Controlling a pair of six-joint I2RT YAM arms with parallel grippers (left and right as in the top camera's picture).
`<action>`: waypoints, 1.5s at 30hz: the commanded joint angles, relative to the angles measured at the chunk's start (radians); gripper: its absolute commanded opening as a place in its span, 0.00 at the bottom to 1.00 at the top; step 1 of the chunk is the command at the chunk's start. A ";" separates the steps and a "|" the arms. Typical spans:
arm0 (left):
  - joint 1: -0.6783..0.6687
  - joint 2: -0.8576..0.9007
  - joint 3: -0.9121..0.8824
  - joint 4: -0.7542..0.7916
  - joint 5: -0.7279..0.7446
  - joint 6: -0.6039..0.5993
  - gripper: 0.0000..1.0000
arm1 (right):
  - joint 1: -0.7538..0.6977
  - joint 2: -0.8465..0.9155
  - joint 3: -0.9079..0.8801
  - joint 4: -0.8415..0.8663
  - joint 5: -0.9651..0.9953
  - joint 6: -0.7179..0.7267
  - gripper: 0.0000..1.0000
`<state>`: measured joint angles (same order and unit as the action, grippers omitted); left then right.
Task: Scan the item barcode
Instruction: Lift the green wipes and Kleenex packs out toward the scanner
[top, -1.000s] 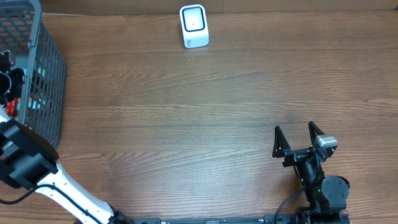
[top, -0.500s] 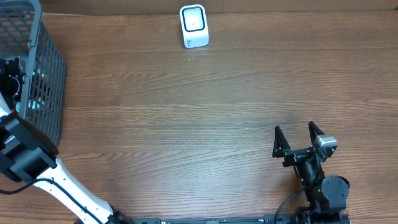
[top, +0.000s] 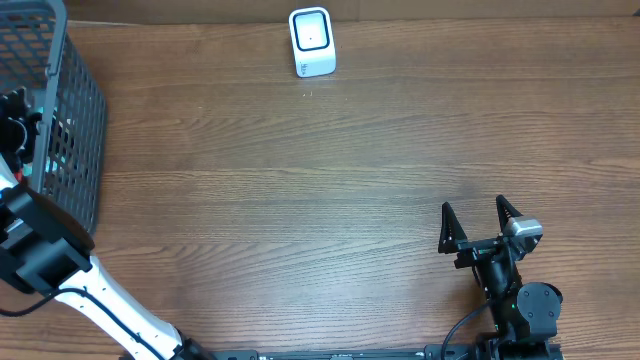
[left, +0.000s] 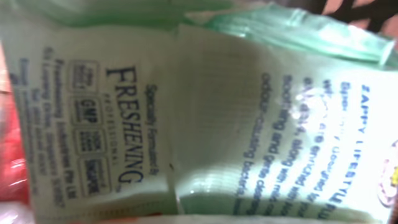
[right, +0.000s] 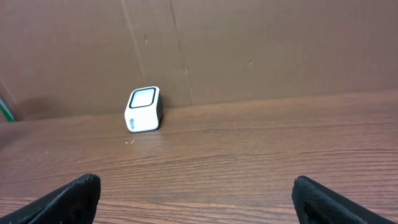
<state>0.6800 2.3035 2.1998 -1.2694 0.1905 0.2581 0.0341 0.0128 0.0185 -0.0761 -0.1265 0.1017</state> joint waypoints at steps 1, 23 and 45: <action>-0.006 -0.168 0.072 0.017 -0.013 -0.088 0.53 | -0.001 -0.009 -0.011 0.003 0.002 0.002 1.00; -0.215 -0.821 0.109 0.036 0.022 -0.371 0.43 | -0.001 -0.009 -0.011 0.003 0.002 0.002 1.00; -1.033 -0.722 -0.214 -0.042 -0.203 -0.480 0.41 | -0.001 -0.009 -0.011 0.003 0.001 0.002 1.00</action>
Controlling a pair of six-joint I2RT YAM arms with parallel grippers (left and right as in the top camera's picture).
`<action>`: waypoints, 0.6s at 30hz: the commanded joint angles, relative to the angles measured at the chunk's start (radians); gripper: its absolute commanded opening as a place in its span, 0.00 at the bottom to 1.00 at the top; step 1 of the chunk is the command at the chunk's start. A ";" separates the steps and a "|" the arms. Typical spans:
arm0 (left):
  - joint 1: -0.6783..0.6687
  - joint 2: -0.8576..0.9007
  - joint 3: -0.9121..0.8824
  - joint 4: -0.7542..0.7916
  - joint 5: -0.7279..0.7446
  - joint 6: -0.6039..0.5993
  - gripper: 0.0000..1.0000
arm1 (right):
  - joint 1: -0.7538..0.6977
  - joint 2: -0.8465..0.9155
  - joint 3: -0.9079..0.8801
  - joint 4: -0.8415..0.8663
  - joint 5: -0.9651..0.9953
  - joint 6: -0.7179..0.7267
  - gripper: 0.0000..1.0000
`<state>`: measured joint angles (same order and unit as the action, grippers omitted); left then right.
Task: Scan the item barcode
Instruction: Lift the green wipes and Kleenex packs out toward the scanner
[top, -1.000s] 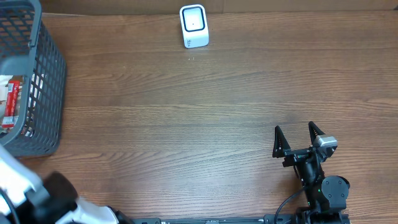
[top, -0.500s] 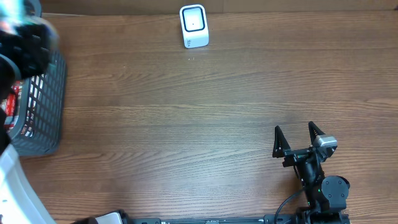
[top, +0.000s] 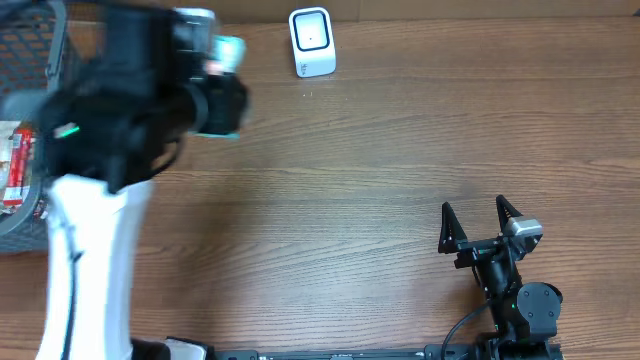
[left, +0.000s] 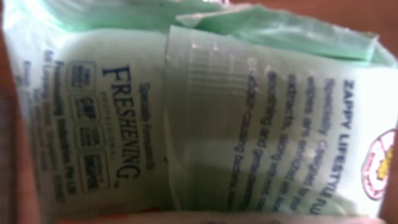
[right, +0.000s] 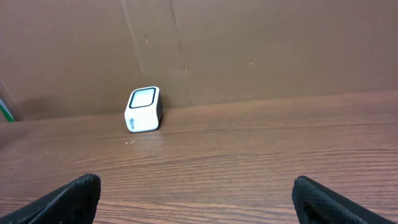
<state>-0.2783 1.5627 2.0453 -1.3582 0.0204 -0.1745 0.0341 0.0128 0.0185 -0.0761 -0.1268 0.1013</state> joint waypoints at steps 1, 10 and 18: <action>-0.109 0.032 -0.094 0.077 -0.034 -0.060 0.41 | -0.001 -0.009 -0.011 0.003 0.002 0.002 1.00; -0.337 0.219 -0.253 0.246 -0.077 -0.145 0.41 | -0.001 -0.009 -0.011 0.003 0.002 0.002 1.00; -0.477 0.402 -0.254 0.354 -0.083 -0.181 0.42 | -0.001 -0.009 -0.011 0.003 0.002 0.002 1.00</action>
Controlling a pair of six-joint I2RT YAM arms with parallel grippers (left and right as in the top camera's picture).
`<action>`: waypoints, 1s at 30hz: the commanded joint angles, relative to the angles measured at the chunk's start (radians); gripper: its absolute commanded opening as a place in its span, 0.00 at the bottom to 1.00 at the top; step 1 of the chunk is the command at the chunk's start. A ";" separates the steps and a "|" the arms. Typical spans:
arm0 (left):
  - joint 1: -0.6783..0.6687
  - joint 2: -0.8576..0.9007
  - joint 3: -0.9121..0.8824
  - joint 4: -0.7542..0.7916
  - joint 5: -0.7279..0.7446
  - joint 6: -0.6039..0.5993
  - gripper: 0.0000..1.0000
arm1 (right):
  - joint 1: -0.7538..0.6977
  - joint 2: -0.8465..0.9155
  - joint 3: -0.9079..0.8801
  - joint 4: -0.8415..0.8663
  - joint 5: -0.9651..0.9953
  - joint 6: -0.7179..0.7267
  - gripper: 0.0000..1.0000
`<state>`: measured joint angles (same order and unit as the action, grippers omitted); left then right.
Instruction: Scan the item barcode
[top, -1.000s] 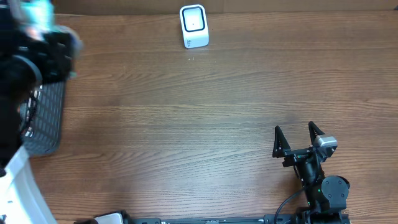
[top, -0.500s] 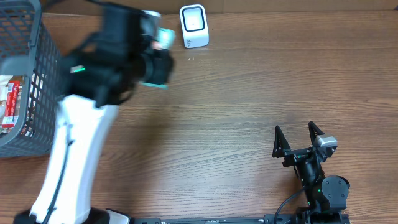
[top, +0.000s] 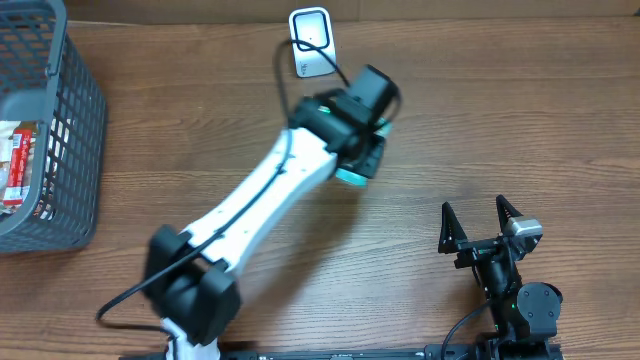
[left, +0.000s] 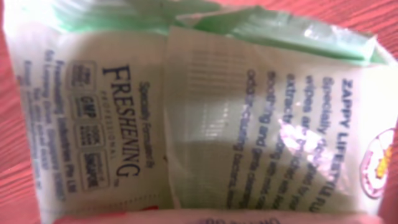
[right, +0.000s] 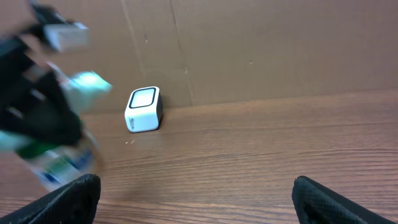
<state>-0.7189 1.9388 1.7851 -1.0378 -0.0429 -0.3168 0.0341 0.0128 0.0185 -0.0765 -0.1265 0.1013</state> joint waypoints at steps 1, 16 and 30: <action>-0.049 0.040 0.007 0.053 -0.019 -0.051 0.42 | -0.001 -0.009 -0.011 0.003 0.001 0.002 1.00; -0.121 0.144 0.004 0.188 -0.069 -0.160 0.38 | -0.001 -0.009 -0.011 0.003 0.002 0.002 1.00; -0.126 0.234 0.003 0.202 -0.053 -0.154 0.75 | -0.001 -0.009 -0.011 0.003 0.002 0.002 1.00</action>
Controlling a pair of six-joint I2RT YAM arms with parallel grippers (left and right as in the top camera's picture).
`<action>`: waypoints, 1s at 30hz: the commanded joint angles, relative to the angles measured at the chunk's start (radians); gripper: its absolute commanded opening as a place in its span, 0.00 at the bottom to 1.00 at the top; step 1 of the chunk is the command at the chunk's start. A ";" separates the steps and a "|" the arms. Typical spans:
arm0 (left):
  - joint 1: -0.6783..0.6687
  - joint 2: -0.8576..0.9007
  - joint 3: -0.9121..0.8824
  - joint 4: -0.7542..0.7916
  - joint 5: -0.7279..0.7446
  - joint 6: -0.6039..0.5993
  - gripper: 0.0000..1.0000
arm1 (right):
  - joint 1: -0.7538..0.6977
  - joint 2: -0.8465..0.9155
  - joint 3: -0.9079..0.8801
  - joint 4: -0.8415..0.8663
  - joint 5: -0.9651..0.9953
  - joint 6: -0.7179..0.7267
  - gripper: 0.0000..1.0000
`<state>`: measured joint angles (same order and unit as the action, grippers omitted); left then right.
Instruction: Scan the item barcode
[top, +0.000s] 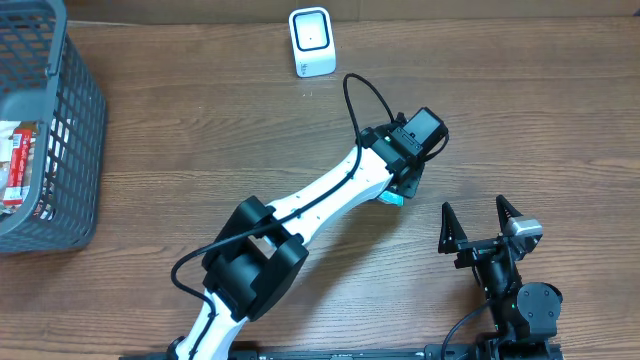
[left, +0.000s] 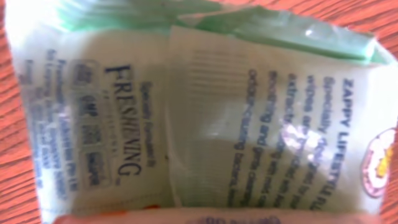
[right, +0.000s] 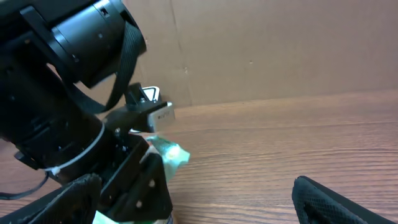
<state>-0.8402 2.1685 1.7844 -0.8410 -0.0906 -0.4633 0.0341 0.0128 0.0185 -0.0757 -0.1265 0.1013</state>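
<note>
The item is a pale green wipes packet (left: 199, 118) with blue print; it fills the left wrist view, and no barcode shows on this face. My left gripper (top: 396, 188) is shut on it just above the table, right of centre. Only a teal corner of the packet (top: 390, 198) shows from overhead. In the right wrist view the packet (right: 169, 154) sticks out beside the left gripper's black body. The white scanner (top: 311, 41) stands at the back edge, and the left arm mostly hides the scanner (right: 151, 94) from the right wrist. My right gripper (top: 483, 222) is open at the front right, holding nothing.
A dark wire basket (top: 70, 120) stands at the far left with a red-and-white pack (top: 14, 165) in it. The left arm (top: 310, 205) stretches diagonally across the middle of the table. A brown cardboard wall (right: 267, 50) runs behind the table.
My left gripper, still shut on the packet, has moved right and toward the front, away from the scanner and closer to the right gripper. The right arm has not moved.
My left gripper was down in the basket at the far left, shut on the packet. It then held the packet near the back of the table, right of the basket. Later it was mid-table in front of the scanner, and now further right and nearer.
</note>
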 joint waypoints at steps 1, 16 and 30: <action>-0.005 0.005 0.004 0.004 -0.005 -0.008 0.84 | -0.001 -0.009 -0.011 0.003 0.002 0.002 1.00; -0.002 -0.119 0.074 -0.064 -0.005 0.037 1.00 | -0.001 -0.009 -0.011 0.003 0.002 0.002 1.00; 0.004 -0.143 0.069 -0.123 -0.001 0.040 0.56 | -0.001 -0.009 -0.011 0.003 0.002 0.002 1.00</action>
<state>-0.8398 2.0216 1.8412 -0.9588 -0.0906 -0.4343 0.0341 0.0128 0.0185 -0.0761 -0.1265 0.1013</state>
